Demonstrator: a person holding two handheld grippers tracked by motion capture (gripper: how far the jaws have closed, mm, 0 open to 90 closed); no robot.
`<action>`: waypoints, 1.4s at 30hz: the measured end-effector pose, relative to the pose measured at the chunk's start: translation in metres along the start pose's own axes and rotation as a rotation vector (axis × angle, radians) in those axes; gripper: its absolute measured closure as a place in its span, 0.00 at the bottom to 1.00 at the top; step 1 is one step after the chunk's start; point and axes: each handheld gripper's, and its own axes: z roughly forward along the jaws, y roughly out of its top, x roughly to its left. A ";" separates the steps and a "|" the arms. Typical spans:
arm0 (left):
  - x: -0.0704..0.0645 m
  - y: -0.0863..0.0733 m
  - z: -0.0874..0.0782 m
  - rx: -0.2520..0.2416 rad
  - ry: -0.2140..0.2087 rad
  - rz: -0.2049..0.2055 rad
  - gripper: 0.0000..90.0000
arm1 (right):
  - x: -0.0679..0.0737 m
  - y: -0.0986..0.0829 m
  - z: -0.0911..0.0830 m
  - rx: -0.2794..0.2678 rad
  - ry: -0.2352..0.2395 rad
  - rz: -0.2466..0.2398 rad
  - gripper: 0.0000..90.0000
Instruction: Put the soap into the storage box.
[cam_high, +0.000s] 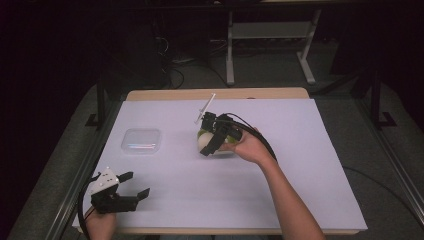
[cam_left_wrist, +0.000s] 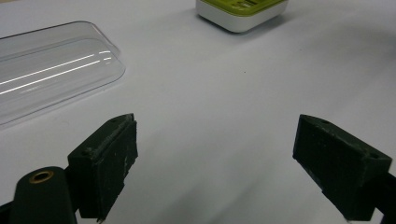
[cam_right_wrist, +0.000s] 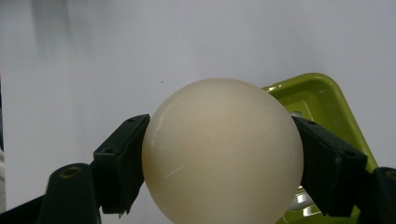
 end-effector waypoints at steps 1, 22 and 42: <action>0.000 0.000 0.000 0.000 0.000 0.000 0.14 | 0.000 0.000 0.000 0.000 0.000 0.000 0.26; 0.000 0.000 0.000 -0.011 0.003 -0.005 0.14 | -0.034 -0.009 0.013 0.005 -0.028 0.088 0.26; 0.000 0.000 0.000 -0.009 0.004 -0.003 0.14 | -0.050 -0.016 0.016 -0.006 -0.044 0.143 0.26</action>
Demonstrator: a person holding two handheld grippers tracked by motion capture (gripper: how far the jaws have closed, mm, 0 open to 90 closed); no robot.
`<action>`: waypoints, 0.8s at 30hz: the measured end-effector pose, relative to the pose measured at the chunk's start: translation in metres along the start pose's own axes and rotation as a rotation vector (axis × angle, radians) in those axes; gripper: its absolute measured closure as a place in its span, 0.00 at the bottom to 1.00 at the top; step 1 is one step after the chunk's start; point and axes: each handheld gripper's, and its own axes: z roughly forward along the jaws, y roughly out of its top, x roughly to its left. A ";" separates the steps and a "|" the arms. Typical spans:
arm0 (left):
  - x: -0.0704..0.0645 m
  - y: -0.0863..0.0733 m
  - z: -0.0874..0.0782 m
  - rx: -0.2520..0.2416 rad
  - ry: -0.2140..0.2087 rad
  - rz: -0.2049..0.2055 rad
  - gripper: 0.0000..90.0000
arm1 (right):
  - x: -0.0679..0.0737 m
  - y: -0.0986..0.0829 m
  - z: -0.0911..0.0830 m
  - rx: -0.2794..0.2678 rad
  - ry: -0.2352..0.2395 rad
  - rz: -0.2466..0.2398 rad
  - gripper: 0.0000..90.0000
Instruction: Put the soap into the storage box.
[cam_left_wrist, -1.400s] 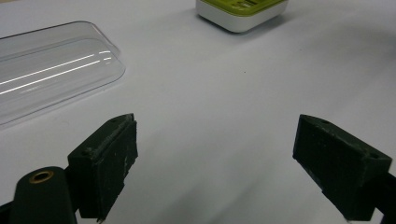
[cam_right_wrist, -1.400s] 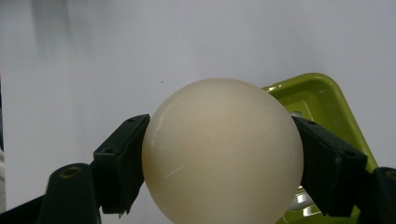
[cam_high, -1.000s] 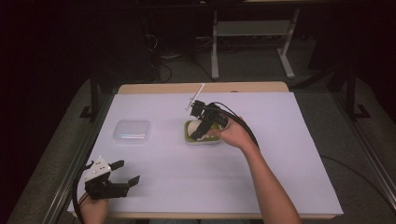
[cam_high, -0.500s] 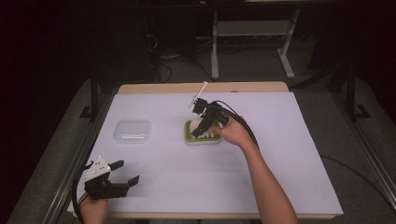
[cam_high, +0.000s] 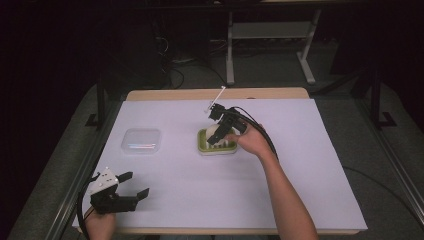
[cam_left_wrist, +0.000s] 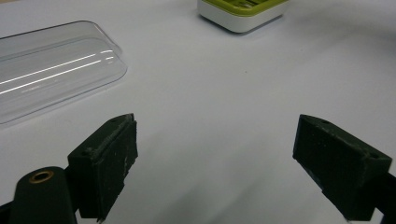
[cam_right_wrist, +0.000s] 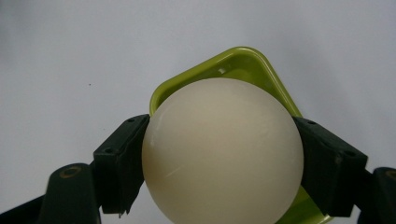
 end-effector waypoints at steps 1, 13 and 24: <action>0.000 0.000 0.000 0.001 0.000 0.001 0.14 | -0.001 0.000 0.000 -0.004 -0.002 0.000 0.26; -0.001 0.000 0.000 0.002 -0.001 -0.005 0.14 | -0.008 -0.002 0.005 0.005 -0.010 0.021 0.26; -0.001 0.000 0.000 -0.002 0.000 -0.011 0.14 | -0.013 -0.004 0.010 0.015 -0.018 0.036 0.26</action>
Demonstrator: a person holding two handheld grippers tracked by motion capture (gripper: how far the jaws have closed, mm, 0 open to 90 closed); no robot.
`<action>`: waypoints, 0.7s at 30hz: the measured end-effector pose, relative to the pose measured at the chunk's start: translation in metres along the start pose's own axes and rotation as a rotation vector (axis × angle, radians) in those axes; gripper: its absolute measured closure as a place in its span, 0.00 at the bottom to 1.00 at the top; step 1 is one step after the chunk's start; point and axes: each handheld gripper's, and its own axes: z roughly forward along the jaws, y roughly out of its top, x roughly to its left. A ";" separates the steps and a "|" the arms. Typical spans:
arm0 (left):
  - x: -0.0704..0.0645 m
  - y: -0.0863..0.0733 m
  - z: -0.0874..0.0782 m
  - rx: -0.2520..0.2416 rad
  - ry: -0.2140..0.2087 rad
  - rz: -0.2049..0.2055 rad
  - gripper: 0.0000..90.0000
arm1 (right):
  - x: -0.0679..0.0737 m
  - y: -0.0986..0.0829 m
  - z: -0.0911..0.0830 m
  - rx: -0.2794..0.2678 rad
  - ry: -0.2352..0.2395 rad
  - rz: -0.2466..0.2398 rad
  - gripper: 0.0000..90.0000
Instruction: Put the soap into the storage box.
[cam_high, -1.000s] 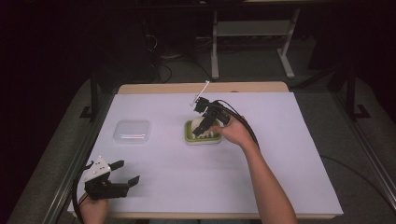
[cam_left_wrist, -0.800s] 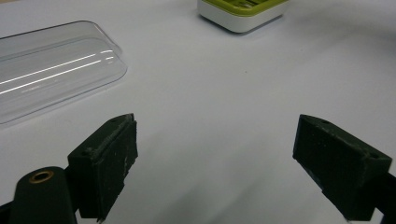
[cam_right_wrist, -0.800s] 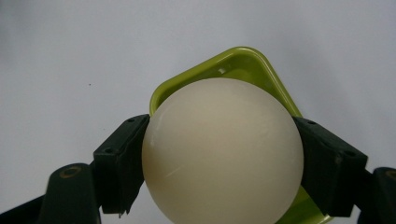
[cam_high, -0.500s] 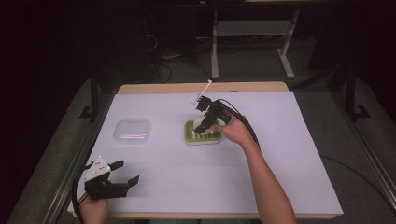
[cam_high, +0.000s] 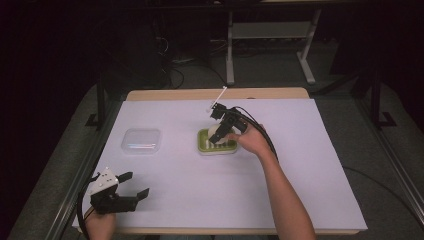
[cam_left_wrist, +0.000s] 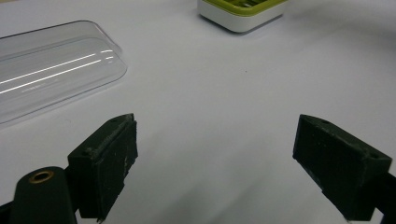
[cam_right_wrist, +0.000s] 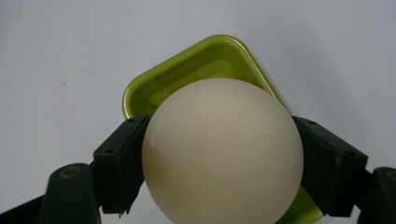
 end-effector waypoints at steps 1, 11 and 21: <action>0.000 0.000 0.000 0.000 0.000 0.000 0.14 | 0.000 0.000 0.001 0.001 -0.003 0.005 0.26; 0.000 0.000 0.000 0.000 -0.001 -0.001 0.14 | -0.002 0.000 0.006 0.017 0.005 0.014 0.26; 0.000 0.000 0.000 -0.002 0.000 0.001 0.14 | -0.003 0.000 0.010 0.027 0.003 0.016 0.26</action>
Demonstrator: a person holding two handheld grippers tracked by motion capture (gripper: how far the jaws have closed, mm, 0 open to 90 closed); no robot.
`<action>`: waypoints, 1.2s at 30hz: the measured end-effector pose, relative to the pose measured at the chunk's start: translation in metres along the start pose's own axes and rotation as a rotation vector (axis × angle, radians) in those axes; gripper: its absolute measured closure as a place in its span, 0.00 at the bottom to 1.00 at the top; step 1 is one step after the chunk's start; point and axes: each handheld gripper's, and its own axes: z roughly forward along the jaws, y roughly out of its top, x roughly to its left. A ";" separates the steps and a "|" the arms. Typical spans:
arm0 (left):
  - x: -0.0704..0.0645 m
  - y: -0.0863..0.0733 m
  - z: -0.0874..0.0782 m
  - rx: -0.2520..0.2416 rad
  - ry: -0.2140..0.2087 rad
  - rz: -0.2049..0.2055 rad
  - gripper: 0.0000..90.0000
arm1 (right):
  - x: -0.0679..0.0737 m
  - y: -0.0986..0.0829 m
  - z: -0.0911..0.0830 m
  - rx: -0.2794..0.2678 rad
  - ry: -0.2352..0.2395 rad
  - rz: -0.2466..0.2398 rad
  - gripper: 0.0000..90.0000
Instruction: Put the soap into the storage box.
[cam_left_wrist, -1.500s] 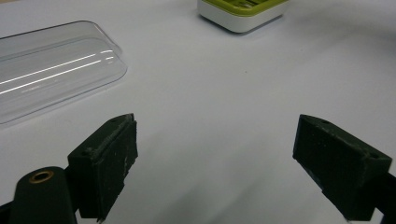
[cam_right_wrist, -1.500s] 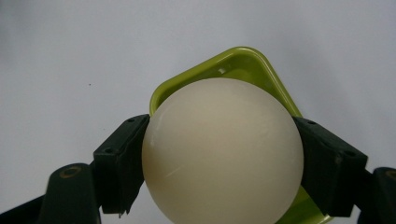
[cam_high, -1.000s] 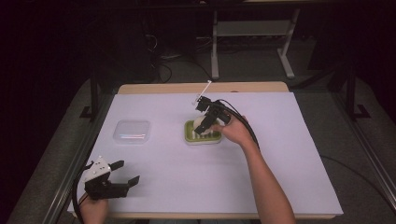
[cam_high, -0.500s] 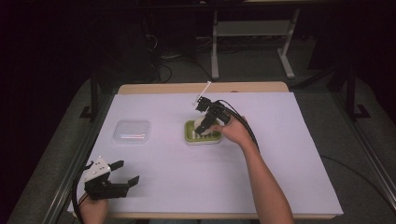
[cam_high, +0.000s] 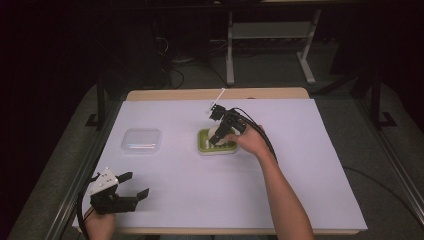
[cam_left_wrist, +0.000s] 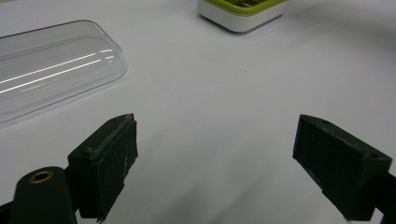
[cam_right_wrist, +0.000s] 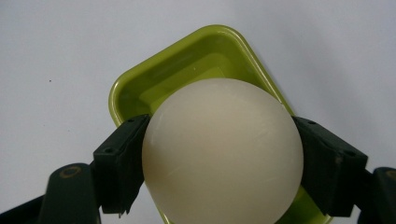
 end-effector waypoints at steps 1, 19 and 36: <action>0.000 0.000 0.000 0.001 0.000 0.000 0.14 | 0.000 0.000 0.000 0.000 -0.001 0.001 0.26; 0.000 0.000 0.000 0.004 -0.003 0.005 0.14 | 0.001 0.003 0.012 0.036 0.009 0.009 0.26; 0.000 0.000 0.000 0.001 0.000 0.000 0.14 | 0.001 0.003 0.014 0.045 0.003 0.005 0.25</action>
